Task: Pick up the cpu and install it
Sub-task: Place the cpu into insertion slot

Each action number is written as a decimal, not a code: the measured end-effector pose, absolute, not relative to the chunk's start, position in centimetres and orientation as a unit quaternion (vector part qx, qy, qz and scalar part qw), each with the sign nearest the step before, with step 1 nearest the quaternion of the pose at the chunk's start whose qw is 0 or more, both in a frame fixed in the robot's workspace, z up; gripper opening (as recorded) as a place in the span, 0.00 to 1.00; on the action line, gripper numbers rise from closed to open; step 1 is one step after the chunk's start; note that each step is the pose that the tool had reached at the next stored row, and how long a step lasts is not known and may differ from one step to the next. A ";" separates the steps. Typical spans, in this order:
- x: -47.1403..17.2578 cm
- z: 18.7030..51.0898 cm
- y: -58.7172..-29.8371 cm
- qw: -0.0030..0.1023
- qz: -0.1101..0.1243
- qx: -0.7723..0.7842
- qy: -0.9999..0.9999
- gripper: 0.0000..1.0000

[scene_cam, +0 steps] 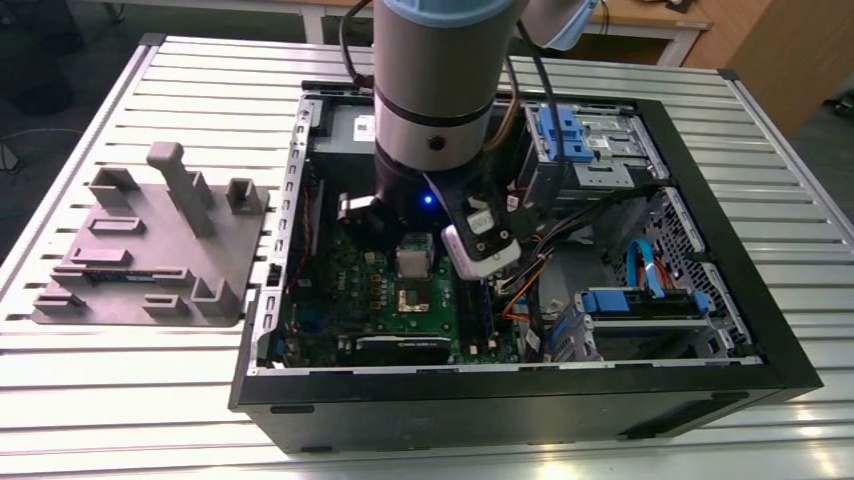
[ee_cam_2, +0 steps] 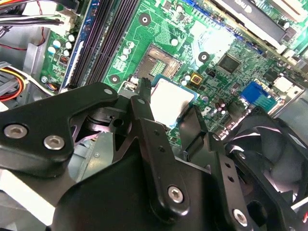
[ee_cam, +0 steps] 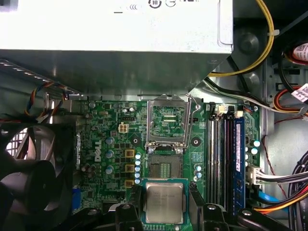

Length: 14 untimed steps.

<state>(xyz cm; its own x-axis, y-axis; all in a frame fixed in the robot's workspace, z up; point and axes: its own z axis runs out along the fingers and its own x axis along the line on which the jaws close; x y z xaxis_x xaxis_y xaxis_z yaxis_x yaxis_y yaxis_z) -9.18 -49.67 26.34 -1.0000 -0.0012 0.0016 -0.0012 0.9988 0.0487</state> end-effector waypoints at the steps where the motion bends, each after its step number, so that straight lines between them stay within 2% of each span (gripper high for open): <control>1: -9.2 26.3 -49.7 0.001 -0.024 0.001 -1.000 0.47; 14: -8.3 24.8 -49.8 0.001 -0.024 -0.003 -1.000 0.47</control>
<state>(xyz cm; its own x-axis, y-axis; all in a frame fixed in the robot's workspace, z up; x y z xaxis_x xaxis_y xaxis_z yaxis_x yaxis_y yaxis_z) -8.29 -49.80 24.84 -1.0000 0.0059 0.0017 0.0060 0.9988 0.0485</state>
